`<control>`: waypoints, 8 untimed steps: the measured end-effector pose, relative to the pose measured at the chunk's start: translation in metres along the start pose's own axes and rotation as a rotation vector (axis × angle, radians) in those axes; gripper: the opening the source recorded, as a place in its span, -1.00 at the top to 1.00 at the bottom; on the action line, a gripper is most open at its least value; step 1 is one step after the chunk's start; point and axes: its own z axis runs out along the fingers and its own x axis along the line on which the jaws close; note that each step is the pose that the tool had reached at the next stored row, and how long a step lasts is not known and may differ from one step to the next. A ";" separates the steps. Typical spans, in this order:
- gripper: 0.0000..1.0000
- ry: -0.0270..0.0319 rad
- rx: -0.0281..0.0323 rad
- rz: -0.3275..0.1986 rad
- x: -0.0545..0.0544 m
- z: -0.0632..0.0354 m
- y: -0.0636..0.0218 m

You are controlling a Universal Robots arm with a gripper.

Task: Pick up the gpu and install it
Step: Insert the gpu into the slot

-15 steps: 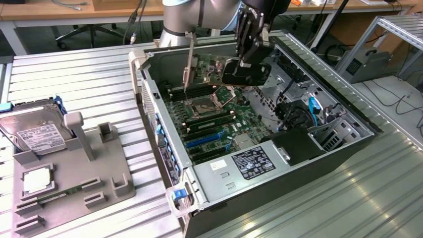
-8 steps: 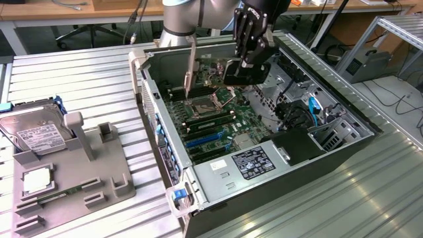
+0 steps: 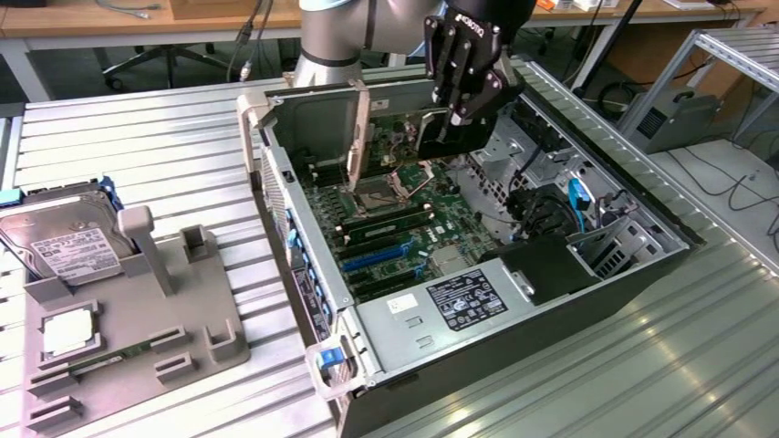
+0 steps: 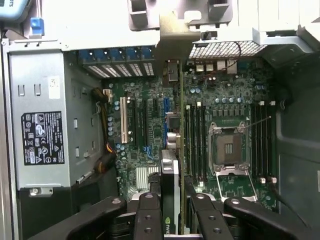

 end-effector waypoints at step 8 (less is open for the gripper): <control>0.45 -0.0005 0.0097 -0.033 0.000 -0.0001 0.0000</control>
